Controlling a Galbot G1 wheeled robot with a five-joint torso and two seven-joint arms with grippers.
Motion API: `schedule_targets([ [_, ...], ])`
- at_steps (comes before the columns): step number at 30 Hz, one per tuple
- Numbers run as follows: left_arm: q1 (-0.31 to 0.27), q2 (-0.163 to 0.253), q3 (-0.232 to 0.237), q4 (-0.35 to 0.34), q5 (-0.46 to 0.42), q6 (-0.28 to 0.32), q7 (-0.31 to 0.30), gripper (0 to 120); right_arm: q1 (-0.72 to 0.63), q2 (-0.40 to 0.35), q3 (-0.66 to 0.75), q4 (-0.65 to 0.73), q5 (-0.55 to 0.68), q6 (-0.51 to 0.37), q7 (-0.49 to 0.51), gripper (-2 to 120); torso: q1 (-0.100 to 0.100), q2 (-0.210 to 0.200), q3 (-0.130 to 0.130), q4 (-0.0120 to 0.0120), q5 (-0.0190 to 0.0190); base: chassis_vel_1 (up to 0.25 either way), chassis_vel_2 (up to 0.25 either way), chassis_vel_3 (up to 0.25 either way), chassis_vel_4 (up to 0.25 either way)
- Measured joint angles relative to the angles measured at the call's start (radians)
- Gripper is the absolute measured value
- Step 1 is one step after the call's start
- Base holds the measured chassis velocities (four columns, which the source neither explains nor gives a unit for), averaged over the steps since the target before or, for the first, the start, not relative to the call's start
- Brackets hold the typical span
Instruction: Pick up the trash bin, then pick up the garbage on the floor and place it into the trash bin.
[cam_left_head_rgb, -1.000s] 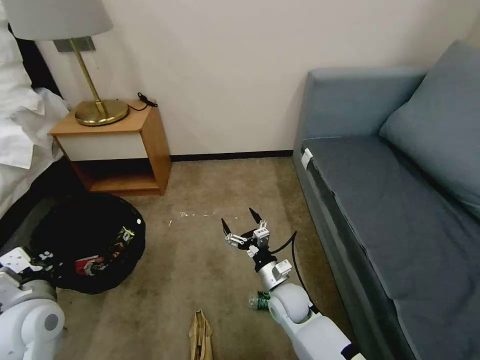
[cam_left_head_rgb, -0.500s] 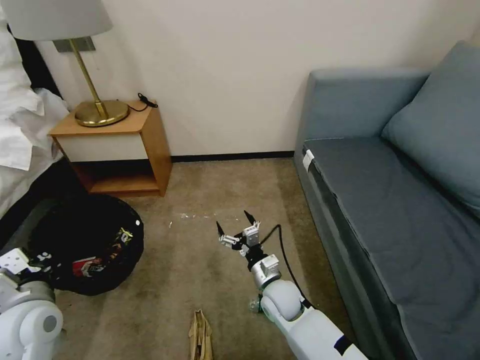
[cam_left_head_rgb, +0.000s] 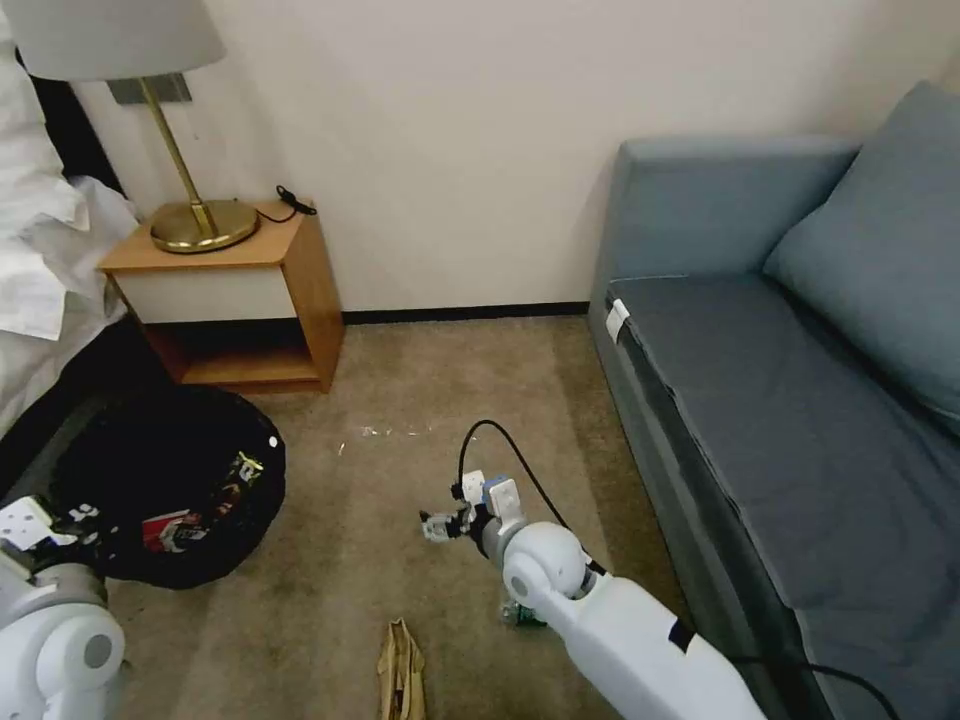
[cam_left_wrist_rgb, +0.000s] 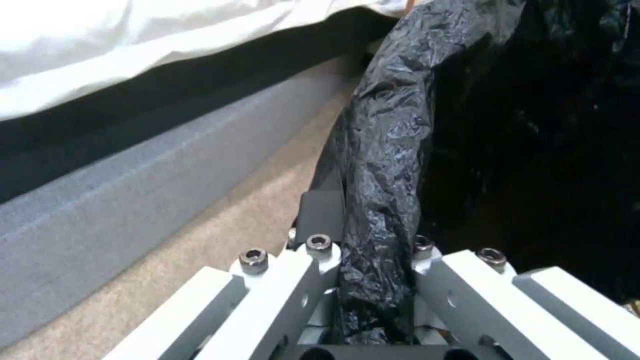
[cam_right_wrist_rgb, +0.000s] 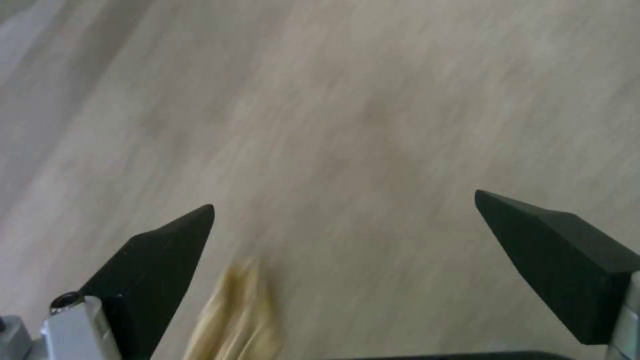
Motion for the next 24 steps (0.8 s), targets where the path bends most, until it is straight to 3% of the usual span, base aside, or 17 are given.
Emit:
schedule_targets([
  [4,0.004,-0.007,0.000,0.000,0.002,-0.001,0.000,4,-0.003,-0.010,-0.044,0.004,0.054,-0.001,0.017,100,0.000,0.000,0.000,0.0001,0.0000,0.000,0.000,0.000,0.000],
  [16,0.003,-0.019,-0.001,0.003,0.016,-0.008,-0.001,4,-0.019,0.154,-0.139,-0.175,0.012,0.035,0.010,100,0.000,0.000,0.000,0.0003,-0.0001,0.000,0.000,0.000,0.000],
  [24,-0.001,-0.035,-0.006,-0.003,0.019,-0.012,-0.001,4,0.026,0.212,-0.234,-0.317,-0.004,0.055,0.016,100,0.000,0.000,0.000,0.0003,-0.0002,0.000,0.000,0.000,0.000],
])
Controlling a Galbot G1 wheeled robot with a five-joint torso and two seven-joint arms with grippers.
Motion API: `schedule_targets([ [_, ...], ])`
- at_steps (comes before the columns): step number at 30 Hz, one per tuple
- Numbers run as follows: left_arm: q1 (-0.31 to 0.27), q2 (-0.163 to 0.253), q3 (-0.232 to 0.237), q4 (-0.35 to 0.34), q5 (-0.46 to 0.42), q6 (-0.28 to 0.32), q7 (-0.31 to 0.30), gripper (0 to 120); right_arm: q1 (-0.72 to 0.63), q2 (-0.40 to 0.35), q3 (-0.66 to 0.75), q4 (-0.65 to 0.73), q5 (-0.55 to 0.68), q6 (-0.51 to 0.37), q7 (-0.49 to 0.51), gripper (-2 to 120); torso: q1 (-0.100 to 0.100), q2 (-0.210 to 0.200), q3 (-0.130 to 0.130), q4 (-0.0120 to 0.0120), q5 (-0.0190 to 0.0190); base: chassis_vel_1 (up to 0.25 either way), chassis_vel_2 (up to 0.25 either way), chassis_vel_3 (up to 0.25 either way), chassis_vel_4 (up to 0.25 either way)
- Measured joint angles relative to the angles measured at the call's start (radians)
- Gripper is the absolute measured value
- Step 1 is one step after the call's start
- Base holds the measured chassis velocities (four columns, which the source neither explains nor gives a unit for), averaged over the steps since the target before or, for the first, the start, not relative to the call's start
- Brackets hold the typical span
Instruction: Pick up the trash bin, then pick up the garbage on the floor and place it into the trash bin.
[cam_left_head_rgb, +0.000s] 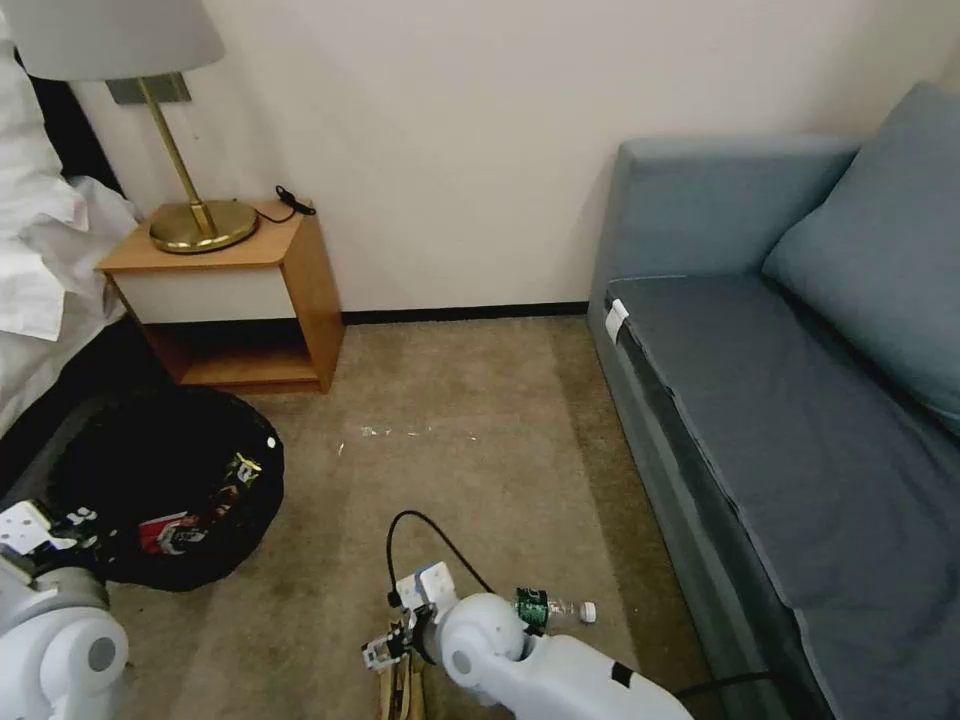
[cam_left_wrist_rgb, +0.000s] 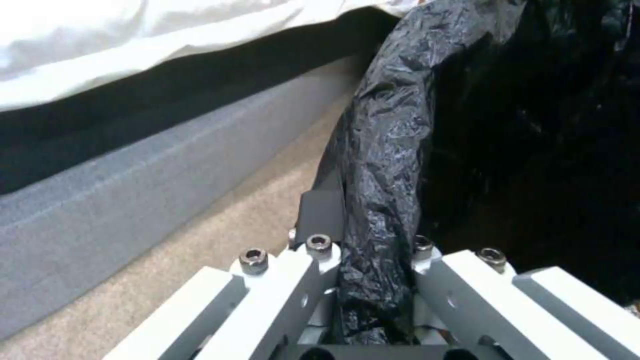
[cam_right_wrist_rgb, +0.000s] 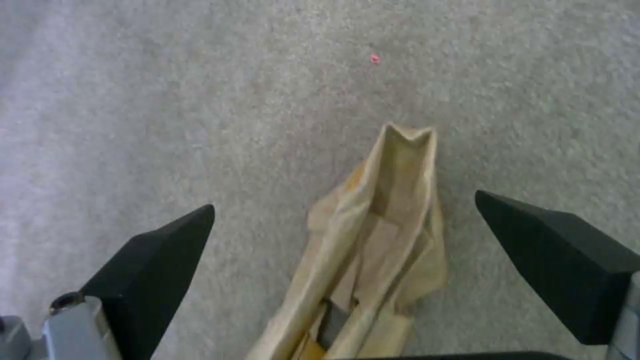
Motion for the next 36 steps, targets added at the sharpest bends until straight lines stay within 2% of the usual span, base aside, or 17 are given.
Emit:
schedule_targets([
  [5,-0.002,-0.003,-0.001,0.012,-0.001,-0.008,0.000,4,0.015,0.046,-0.007,-0.068,-0.026,0.007,0.023,100,0.000,0.000,0.000,0.0001,0.0000,0.000,0.000,0.000,0.000],
  [9,-0.009,-0.004,0.000,0.020,-0.001,-0.010,0.000,4,0.017,0.051,-0.012,-0.075,-0.023,-0.012,0.053,100,0.000,0.000,0.000,0.0000,0.0000,0.000,0.000,0.000,0.000],
  [12,-0.014,-0.004,0.003,0.024,-0.001,-0.010,0.000,4,0.016,0.048,-0.015,-0.075,-0.018,-0.025,0.059,95,0.000,0.000,0.000,0.0000,0.0001,0.000,0.000,0.000,0.000],
  [13,-0.018,-0.003,0.006,0.027,-0.001,-0.010,0.000,4,0.016,0.047,-0.016,-0.076,-0.018,-0.030,0.060,90,0.000,0.000,0.000,-0.0001,0.0001,0.000,0.000,0.000,0.000],
  [14,-0.018,-0.003,0.006,0.027,-0.001,-0.010,0.000,4,0.016,0.047,-0.016,-0.076,-0.018,-0.030,0.060,90,0.000,0.000,0.000,-0.0001,0.0001,0.000,0.000,0.000,0.000],
  [15,-0.019,-0.002,0.009,0.030,0.000,-0.010,0.000,4,0.015,0.053,-0.015,-0.085,-0.025,-0.033,0.060,79,0.000,0.000,0.000,-0.0001,0.0001,0.000,0.000,0.000,0.000],
  [18,-0.019,-0.002,0.009,0.032,0.000,-0.010,0.000,4,0.015,0.056,-0.013,-0.088,-0.027,-0.033,0.060,74,0.000,0.000,0.000,-0.0001,0.0001,0.000,0.000,0.000,0.000],
  [20,-0.019,-0.001,0.009,0.033,0.000,-0.010,0.000,4,0.013,0.062,-0.012,-0.096,-0.043,-0.033,0.060,63,0.000,0.000,0.000,0.0000,0.0001,0.000,0.000,0.000,0.000],
  [23,-0.019,0.000,0.009,0.033,0.000,-0.010,0.000,4,0.011,0.064,-0.011,-0.099,-0.051,-0.033,0.061,58,0.000,0.000,0.000,0.0000,0.0001,0.000,0.000,0.000,0.000],
  [25,-0.020,0.000,0.010,0.033,0.000,-0.010,0.000,4,0.007,0.067,-0.010,-0.104,-0.067,-0.033,0.063,45,0.000,0.000,0.000,0.0000,0.0001,0.000,0.000,0.000,0.000],
  [26,-0.020,0.000,0.010,0.033,0.000,-0.010,0.000,4,0.007,0.067,-0.010,-0.104,-0.067,-0.033,0.063,45,0.000,0.000,0.000,0.0000,0.0001,0.000,0.000,0.000,0.000],
  [27,-0.020,0.000,0.011,0.033,0.000,-0.010,0.000,4,0.005,0.065,-0.008,-0.102,-0.071,-0.033,0.064,36,0.000,0.000,0.000,0.0000,0.0001,0.000,0.000,0.000,0.000],
  [28,-0.020,0.000,0.011,0.033,0.000,-0.010,0.000,4,0.005,0.065,-0.008,-0.102,-0.071,-0.033,0.064,36,0.000,0.000,0.000,0.0000,0.0001,0.000,0.000,0.000,0.000],
  [32,-0.021,-0.001,0.013,0.033,0.001,-0.010,0.001,4,0.004,0.060,-0.006,-0.094,-0.078,-0.033,0.061,23,0.000,0.000,0.000,0.0000,0.0002,0.000,0.000,0.000,0.000],
  [33,-0.020,-0.002,0.013,0.032,0.001,-0.010,0.001,4,0.001,0.059,-0.004,-0.093,-0.086,-0.033,0.058,16,0.000,0.000,0.000,0.0000,0.0001,0.000,0.000,0.000,0.000],
  [34,-0.020,-0.002,0.013,0.032,0.001,-0.010,0.001,4,0.001,0.059,-0.004,-0.093,-0.086,-0.033,0.058,16,0.000,0.000,0.000,0.0000,0.0001,0.000,0.000,0.000,0.000],
  [36,-0.019,-0.002,0.013,0.031,0.001,-0.010,0.001,4,-0.003,0.058,-0.002,-0.092,-0.101,-0.033,0.053,6,0.000,0.000,0.000,0.0000,0.0002,0.000,0.000,0.000,0.000],
])
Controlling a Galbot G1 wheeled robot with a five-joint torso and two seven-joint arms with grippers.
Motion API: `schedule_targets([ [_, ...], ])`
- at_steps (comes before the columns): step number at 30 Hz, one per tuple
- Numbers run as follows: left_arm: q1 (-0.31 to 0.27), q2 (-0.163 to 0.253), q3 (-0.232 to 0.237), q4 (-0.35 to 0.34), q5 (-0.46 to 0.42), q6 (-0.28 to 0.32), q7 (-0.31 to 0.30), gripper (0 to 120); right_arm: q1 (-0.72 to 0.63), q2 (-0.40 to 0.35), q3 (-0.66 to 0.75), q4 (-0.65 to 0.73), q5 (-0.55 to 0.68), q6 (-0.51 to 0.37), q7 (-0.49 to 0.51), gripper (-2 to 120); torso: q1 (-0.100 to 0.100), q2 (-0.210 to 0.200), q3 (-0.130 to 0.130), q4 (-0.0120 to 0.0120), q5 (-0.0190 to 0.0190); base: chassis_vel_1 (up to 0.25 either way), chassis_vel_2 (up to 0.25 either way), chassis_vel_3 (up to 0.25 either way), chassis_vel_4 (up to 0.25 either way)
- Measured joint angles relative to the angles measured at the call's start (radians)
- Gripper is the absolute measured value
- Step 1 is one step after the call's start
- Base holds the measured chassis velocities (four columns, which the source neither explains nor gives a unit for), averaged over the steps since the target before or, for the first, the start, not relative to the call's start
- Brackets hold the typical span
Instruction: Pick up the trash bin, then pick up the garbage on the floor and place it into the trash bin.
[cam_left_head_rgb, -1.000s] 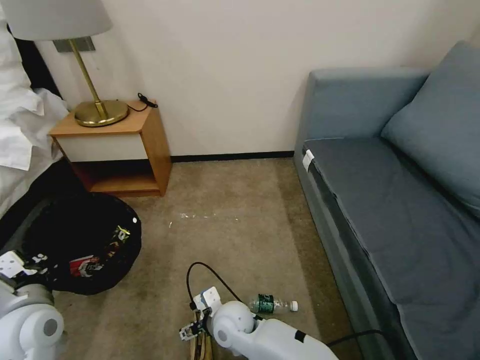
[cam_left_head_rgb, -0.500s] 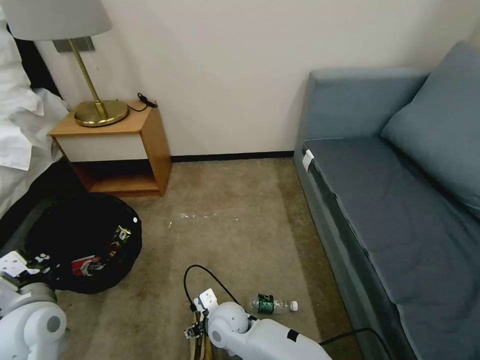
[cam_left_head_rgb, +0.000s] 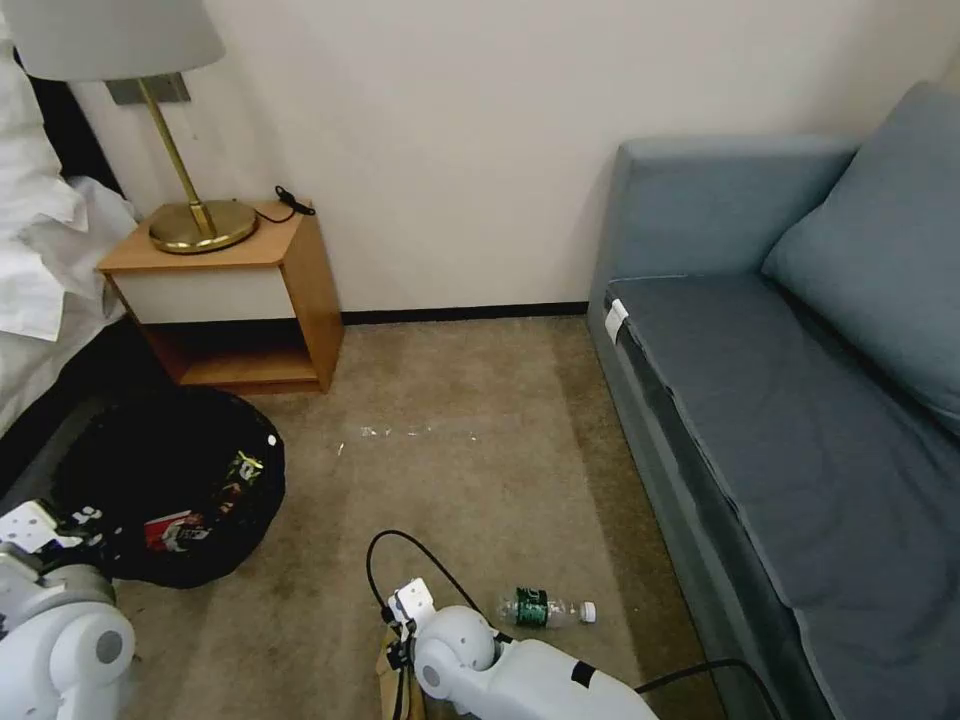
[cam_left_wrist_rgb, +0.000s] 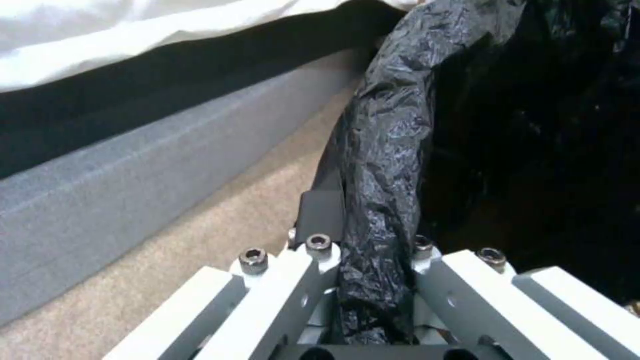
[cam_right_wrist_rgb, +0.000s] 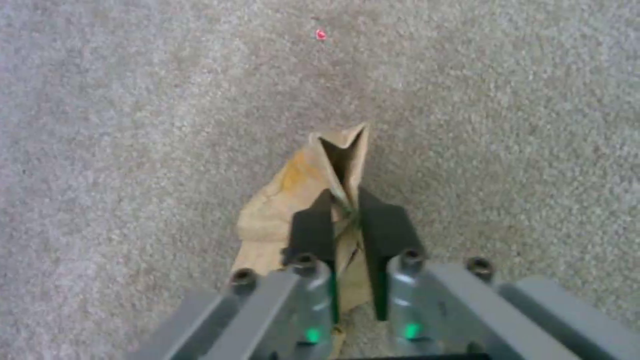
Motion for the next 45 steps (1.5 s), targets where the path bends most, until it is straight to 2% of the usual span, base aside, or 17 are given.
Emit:
schedule_targets([
  [1,0.001,0.000,0.000,-0.002,0.000,0.000,0.000,4,-0.002,0.000,0.002,0.003,-0.007,0.000,-0.002,0,0.000,0.000,0.000,0.0000,0.0000,0.000,0.000,0.000,0.000],
  [12,0.010,-0.003,0.010,-0.009,0.012,0.000,0.001,4,-0.007,-0.034,0.029,0.066,-0.067,0.062,-0.023,0,0.000,0.000,0.000,0.0000,0.0000,0.000,0.000,0.000,0.000],
  [15,0.015,-0.003,0.013,-0.009,0.020,0.001,0.002,4,-0.008,-0.065,0.050,0.127,-0.111,0.143,-0.049,0,0.000,0.000,0.000,0.0000,0.0001,0.000,0.000,0.000,0.000],
  [16,0.023,-0.004,0.016,-0.008,0.033,0.001,0.005,4,-0.001,-0.091,0.074,0.169,-0.158,0.236,-0.086,0,0.000,0.000,0.000,0.0000,0.0001,0.000,0.000,0.000,0.000],
  [17,0.023,-0.004,0.016,-0.008,0.033,0.001,0.005,4,-0.001,-0.091,0.074,0.169,-0.158,0.236,-0.086,0,0.000,0.000,0.000,0.0000,0.0001,0.000,0.000,0.000,0.000],
  [18,0.028,-0.006,0.019,-0.006,0.042,0.000,0.009,4,0.011,-0.107,0.102,0.191,-0.208,0.335,-0.127,0,0.000,0.000,0.000,0.0000,0.0001,0.000,0.000,0.000,0.000],
  [19,0.028,-0.006,0.019,-0.006,0.042,0.000,0.009,4,0.011,-0.107,0.102,0.191,-0.208,0.335,-0.127,0,0.000,0.000,0.000,0.0000,0.0001,0.000,0.000,0.000,0.000],
  [21,0.031,-0.007,0.022,0.001,0.052,-0.001,0.011,4,0.039,-0.115,0.145,0.203,-0.267,0.472,-0.166,0,0.000,0.000,0.000,-0.0001,0.0000,0.000,0.000,0.000,0.000],
  [22,0.031,-0.007,0.022,0.001,0.052,-0.001,0.011,4,0.039,-0.115,0.145,0.203,-0.267,0.472,-0.166,0,0.000,0.000,0.000,-0.0001,0.0000,0.000,0.000,0.000,0.000],
  [28,0.040,-0.012,0.028,0.036,0.103,-0.023,0.020,4,0.100,-0.065,0.230,0.224,-0.301,0.743,-0.224,0,0.000,0.000,0.000,0.0002,0.0000,0.000,0.000,0.000,0.000],
  [29,0.040,-0.012,0.028,0.036,0.103,-0.023,0.020,4,0.100,-0.065,0.230,0.224,-0.301,0.743,-0.224,0,0.000,0.000,0.000,0.0002,0.0000,0.000,0.000,0.000,0.000],
  [30,0.034,-0.012,0.031,0.044,0.106,-0.023,0.021,4,0.111,-0.040,0.227,0.204,-0.296,0.857,-0.266,0,0.000,0.000,0.000,0.0001,-0.0001,0.000,0.000,0.000,0.000],
  [32,0.031,-0.010,0.031,0.045,0.106,-0.023,0.021,4,0.114,-0.032,0.222,0.197,-0.287,0.894,-0.287,0,0.000,0.000,0.000,0.0001,0.0000,0.000,0.000,0.000,0.000],
  [34,0.025,-0.005,0.034,0.046,0.107,-0.023,0.021,4,0.125,-0.008,0.187,0.182,-0.222,0.994,-0.377,0,0.000,0.000,0.000,0.0000,-0.0001,0.000,0.000,0.000,0.000],
  [40,0.026,-0.010,0.038,0.046,0.114,-0.023,0.023,4,0.125,0.033,0.138,0.143,-0.199,1.069,-0.437,0,0.000,0.000,0.000,0.0000,-0.0001,0.000,0.000,0.000,0.000],
  [42,0.029,-0.015,0.039,0.038,0.117,-0.020,0.027,4,0.146,0.106,0.104,0.059,-0.213,1.137,-0.455,0,0.000,0.000,0.000,0.0001,-0.0002,0.000,0.000,0.000,0.000],
  [45,0.031,-0.016,0.039,0.031,0.114,-0.018,0.029,4,0.170,0.138,0.089,0.013,-0.218,1.158,-0.451,0,0.000,0.000,0.000,0.0002,-0.0001,0.000,0.000,0.000,0.000],
])
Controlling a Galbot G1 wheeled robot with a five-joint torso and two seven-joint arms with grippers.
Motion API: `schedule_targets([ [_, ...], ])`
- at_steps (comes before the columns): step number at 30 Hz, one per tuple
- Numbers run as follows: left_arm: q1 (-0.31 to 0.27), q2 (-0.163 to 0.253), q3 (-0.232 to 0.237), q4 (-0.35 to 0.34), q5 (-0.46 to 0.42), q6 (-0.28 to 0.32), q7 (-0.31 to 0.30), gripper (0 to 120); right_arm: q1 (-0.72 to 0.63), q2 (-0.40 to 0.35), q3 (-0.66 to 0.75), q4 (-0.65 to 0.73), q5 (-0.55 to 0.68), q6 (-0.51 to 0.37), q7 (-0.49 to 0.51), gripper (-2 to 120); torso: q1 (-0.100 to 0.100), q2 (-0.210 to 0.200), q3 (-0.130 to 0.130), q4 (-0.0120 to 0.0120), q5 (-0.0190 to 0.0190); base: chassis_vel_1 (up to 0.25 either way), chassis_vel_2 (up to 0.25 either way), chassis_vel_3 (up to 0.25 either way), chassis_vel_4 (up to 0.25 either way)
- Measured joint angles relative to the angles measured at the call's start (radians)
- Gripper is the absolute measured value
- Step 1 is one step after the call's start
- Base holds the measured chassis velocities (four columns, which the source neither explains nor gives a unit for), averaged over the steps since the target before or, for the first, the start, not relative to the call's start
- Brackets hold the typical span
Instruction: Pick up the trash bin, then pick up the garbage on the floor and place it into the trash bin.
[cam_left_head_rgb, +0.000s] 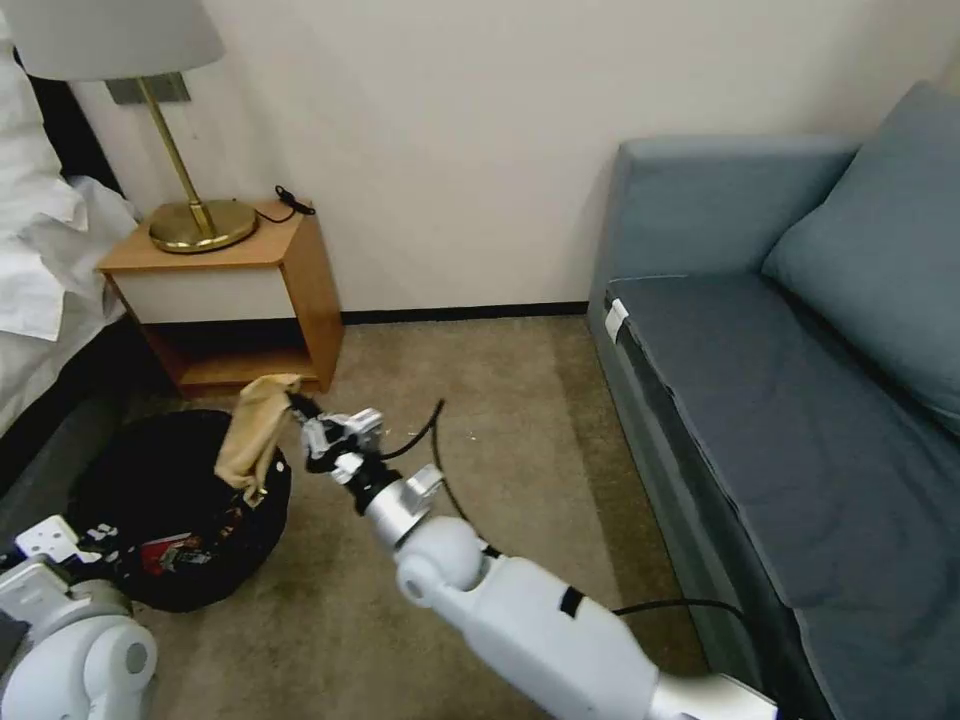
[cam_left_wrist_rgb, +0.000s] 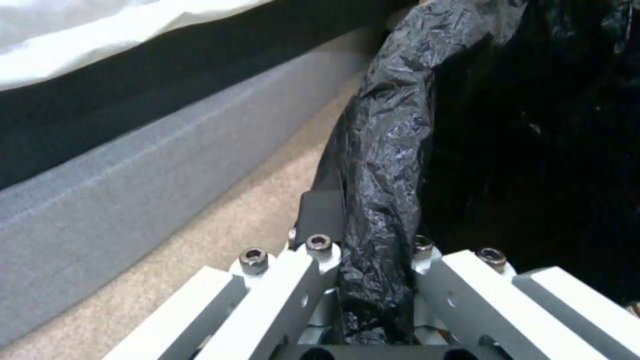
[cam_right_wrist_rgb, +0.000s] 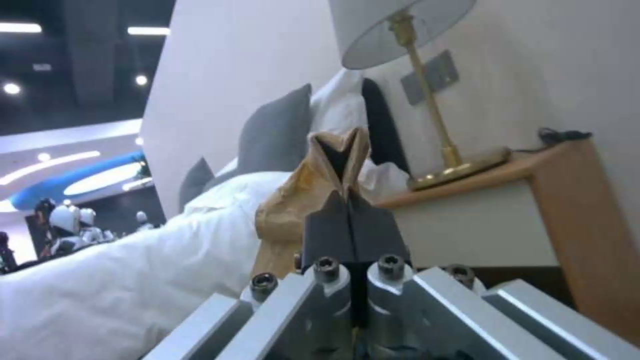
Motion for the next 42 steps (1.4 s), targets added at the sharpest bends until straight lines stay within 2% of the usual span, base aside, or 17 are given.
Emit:
schedule_targets([
  [6,0.001,-0.022,0.002,-0.020,0.005,0.003,0.001,4,0.049,0.015,-0.031,-0.132,-0.051,0.040,0.011,0,0.000,0.000,0.000,-0.0004,-0.0001,0.000,0.000,0.000,0.000],
  [12,-0.001,-0.029,0.002,-0.033,0.009,0.006,0.002,4,0.041,0.014,-0.062,-0.155,-0.088,0.038,0.035,0,0.000,0.000,0.000,-0.0002,-0.0001,0.000,0.000,0.000,0.000],
  [15,-0.002,-0.031,0.002,-0.034,0.010,0.007,0.002,4,0.035,0.014,-0.072,-0.154,-0.089,0.037,0.038,4,0.000,0.000,0.000,-0.0003,0.0000,0.000,0.000,0.000,0.000],
  [17,-0.002,-0.033,0.002,-0.034,0.010,0.007,0.002,4,0.030,0.013,-0.083,-0.151,-0.090,0.035,0.038,10,0.000,0.000,0.000,-0.0003,0.0000,0.000,0.000,0.000,0.000],
  [18,-0.003,-0.036,0.003,-0.034,0.011,0.007,0.002,4,0.025,0.013,-0.092,-0.149,-0.090,0.033,0.038,17,0.000,0.000,0.000,-0.0002,0.0000,0.000,0.000,0.000,0.000],
  [20,-0.003,-0.037,0.003,-0.034,0.012,0.007,0.002,4,0.023,0.013,-0.096,-0.148,-0.090,0.032,0.038,19,0.000,0.000,0.000,-0.0002,0.0000,0.000,0.000,0.000,0.000],
  [23,-0.001,-0.046,0.002,-0.036,0.016,0.007,0.003,4,0.008,0.012,-0.121,-0.121,-0.090,0.013,0.026,39,0.000,0.000,0.000,-0.0002,0.0000,0.000,0.000,0.000,0.000],
  [26,-0.001,-0.046,0.000,-0.037,0.016,0.007,0.003,4,0.007,0.012,-0.123,-0.115,-0.089,0.011,0.023,41,0.000,0.000,0.000,-0.0002,0.0000,0.000,0.000,0.000,0.000],
  [27,0.000,-0.045,-0.004,-0.039,0.016,0.007,0.003,4,0.006,0.012,-0.127,-0.091,-0.088,0.004,0.005,52,0.000,0.000,0.000,-0.0002,0.0000,0.000,0.000,0.000,0.000],
  [30,0.001,-0.045,-0.005,-0.042,0.016,0.007,0.003,4,0.005,0.011,-0.126,-0.076,-0.085,0.000,-0.008,59,0.000,0.000,0.000,-0.0002,0.0000,0.000,0.000,0.000,0.000],
  [32,0.002,-0.045,-0.006,-0.043,0.015,0.007,0.003,4,0.005,0.011,-0.116,-0.050,-0.084,-0.008,-0.015,71,0.000,0.000,0.000,-0.0002,0.0000,0.000,0.000,0.000,0.000],
  [35,0.002,-0.045,-0.006,-0.043,0.014,0.007,0.003,4,0.005,0.011,-0.112,-0.043,-0.083,-0.011,-0.015,74,0.000,0.000,0.000,-0.0002,0.0000,0.000,0.000,0.000,0.000],
  [36,0.003,-0.043,-0.007,-0.043,0.013,0.007,0.003,4,0.005,0.006,-0.103,-0.019,-0.081,-0.022,-0.005,82,0.000,0.000,0.000,-0.0001,0.0002,0.000,0.000,0.000,0.000],
  [38,0.003,-0.042,-0.008,-0.043,0.013,0.007,0.003,4,0.006,-0.002,-0.097,-0.006,-0.081,-0.032,0.005,86,0.000,0.000,0.000,0.0001,0.0002,0.000,0.000,0.000,0.000],
  [40,0.001,-0.032,-0.012,-0.043,0.002,0.007,0.003,4,0.012,-0.082,-0.063,0.095,-0.088,-0.135,0.118,98,0.000,0.000,0.000,-0.0001,0.0002,0.000,0.000,0.000,0.000],
  [41,0.001,-0.032,-0.012,-0.043,0.002,0.007,0.003,4,0.012,-0.082,-0.063,0.095,-0.088,-0.135,0.118,98,0.000,0.000,0.000,-0.0001,0.0002,0.000,0.000,0.000,0.000],
  [42,0.000,-0.027,-0.014,-0.043,-0.005,0.007,0.003,4,0.014,-0.117,-0.056,0.141,-0.091,-0.195,0.182,99,0.000,0.000,0.000,-0.0002,0.0004,0.000,0.000,0.000,0.000],
])
